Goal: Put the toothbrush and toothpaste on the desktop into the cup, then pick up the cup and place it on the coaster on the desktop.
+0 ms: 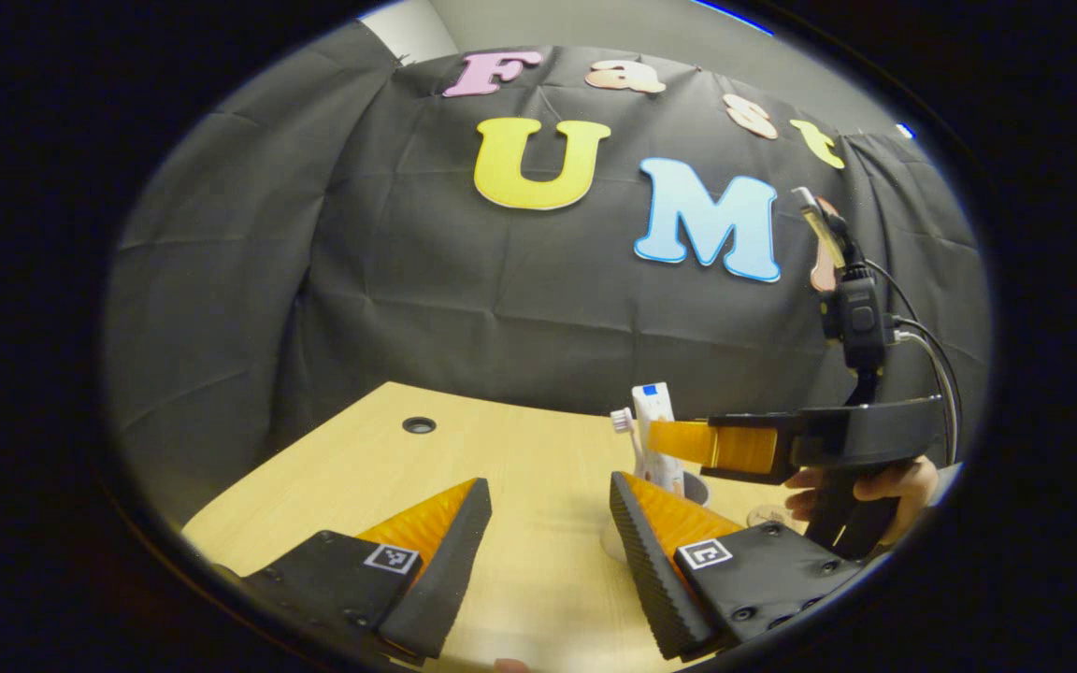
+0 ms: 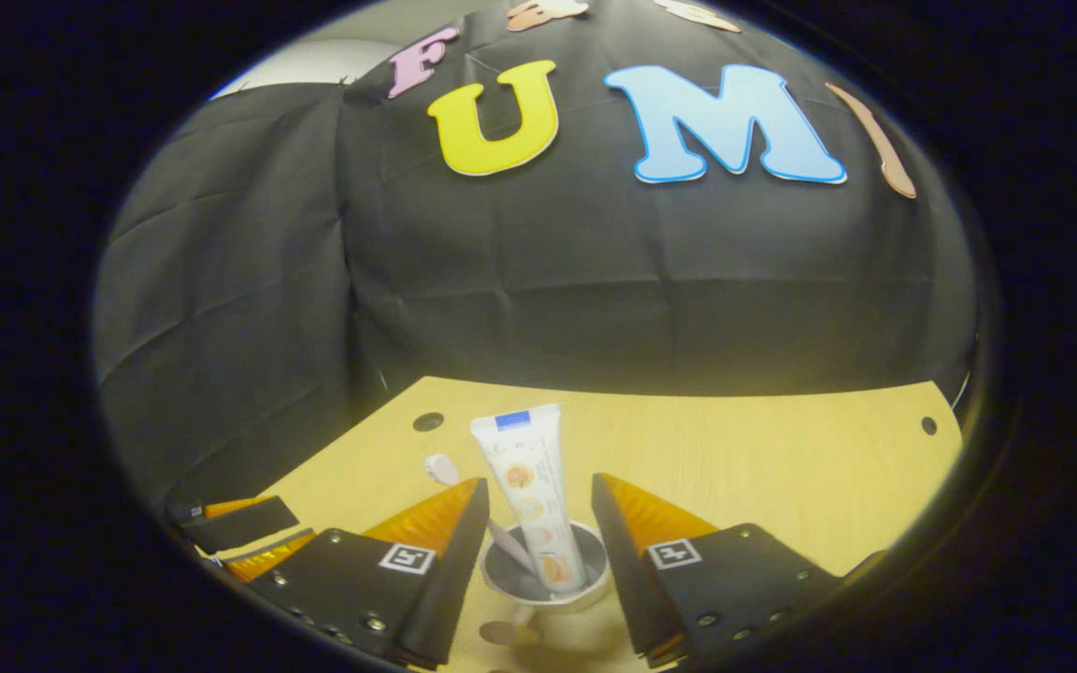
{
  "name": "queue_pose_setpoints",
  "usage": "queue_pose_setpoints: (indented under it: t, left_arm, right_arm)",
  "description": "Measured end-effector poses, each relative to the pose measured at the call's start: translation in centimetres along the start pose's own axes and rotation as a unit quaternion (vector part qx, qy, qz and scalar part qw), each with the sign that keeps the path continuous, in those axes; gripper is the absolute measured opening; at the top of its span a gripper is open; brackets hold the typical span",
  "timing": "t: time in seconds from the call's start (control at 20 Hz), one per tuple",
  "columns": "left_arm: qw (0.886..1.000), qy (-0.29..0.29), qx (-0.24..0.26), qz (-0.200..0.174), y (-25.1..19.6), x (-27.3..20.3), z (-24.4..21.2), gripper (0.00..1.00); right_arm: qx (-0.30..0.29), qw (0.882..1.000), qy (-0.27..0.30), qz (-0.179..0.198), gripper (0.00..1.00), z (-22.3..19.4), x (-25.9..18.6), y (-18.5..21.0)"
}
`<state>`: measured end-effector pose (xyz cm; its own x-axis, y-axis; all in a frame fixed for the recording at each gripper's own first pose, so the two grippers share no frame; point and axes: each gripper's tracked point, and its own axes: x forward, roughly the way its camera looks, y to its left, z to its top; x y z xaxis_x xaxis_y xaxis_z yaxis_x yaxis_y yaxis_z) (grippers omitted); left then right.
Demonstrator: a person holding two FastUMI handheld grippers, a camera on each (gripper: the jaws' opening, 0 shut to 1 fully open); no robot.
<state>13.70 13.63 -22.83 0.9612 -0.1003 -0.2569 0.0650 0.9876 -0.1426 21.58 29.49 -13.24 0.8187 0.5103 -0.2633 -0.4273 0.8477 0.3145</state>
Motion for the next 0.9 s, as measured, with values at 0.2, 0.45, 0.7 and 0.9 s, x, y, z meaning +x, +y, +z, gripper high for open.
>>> queue_pose_setpoints:
  t: [0.2, 0.45, 0.7, 0.9]
  left_arm:
    - [1.000, 0.007, -0.001, -0.009, -1.2, -0.2, -0.1, 0.85]
    - [0.999, 0.026, -0.006, -0.023, -3.6, 0.1, -1.0, 0.85]
    - [0.998, 0.048, -0.004, -0.039, -6.7, 0.3, -2.0, 0.85]
    - [0.996, 0.064, 0.003, -0.054, -9.3, 0.5, -2.1, 0.85]
  right_arm:
    - [0.002, 1.000, -0.018, -0.004, 0.85, 1.6, -1.9, -0.5]
    - [0.000, 0.999, -0.045, -0.016, 0.84, 3.9, -5.4, -1.8]
    - [0.005, 0.998, -0.058, -0.034, 0.84, 5.2, -9.0, -4.3]
    - [0.007, 0.997, -0.055, -0.057, 0.80, 4.7, -11.7, -6.7]
